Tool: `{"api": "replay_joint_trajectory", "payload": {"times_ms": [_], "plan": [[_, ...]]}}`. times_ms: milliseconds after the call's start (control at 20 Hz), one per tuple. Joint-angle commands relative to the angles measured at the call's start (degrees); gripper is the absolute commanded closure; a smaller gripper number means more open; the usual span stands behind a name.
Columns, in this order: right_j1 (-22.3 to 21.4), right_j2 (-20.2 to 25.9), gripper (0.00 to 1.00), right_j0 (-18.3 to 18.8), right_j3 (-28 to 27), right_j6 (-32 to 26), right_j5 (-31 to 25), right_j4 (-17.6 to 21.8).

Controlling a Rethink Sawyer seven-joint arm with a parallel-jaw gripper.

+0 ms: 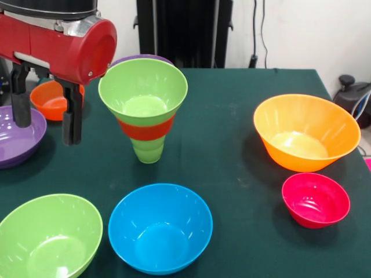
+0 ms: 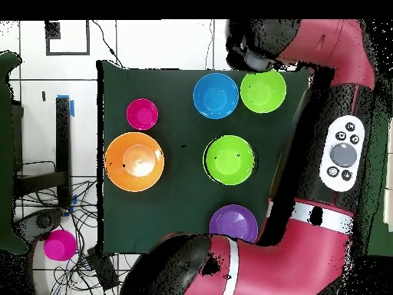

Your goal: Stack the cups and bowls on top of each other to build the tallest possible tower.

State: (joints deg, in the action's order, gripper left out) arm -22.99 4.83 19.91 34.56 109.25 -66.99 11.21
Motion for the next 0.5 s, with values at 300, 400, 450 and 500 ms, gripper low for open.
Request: {"api": "replay_joint_trajectory", "payload": {"times_ms": [300, 400, 450, 500], "plan": [[-0.56, 0.66, 0.0, -1.67, 10.99, 1.48, 0.22, -0.97], [-0.57, 0.61, 0.0, -1.65, 11.18, 1.25, 0.31, -1.2], [-0.62, 0.49, 0.0, -1.67, 11.25, 1.32, 0.41, -1.25], [-0.63, 0.35, 0.0, -1.77, 11.17, 1.38, 0.3, -1.28]]}}
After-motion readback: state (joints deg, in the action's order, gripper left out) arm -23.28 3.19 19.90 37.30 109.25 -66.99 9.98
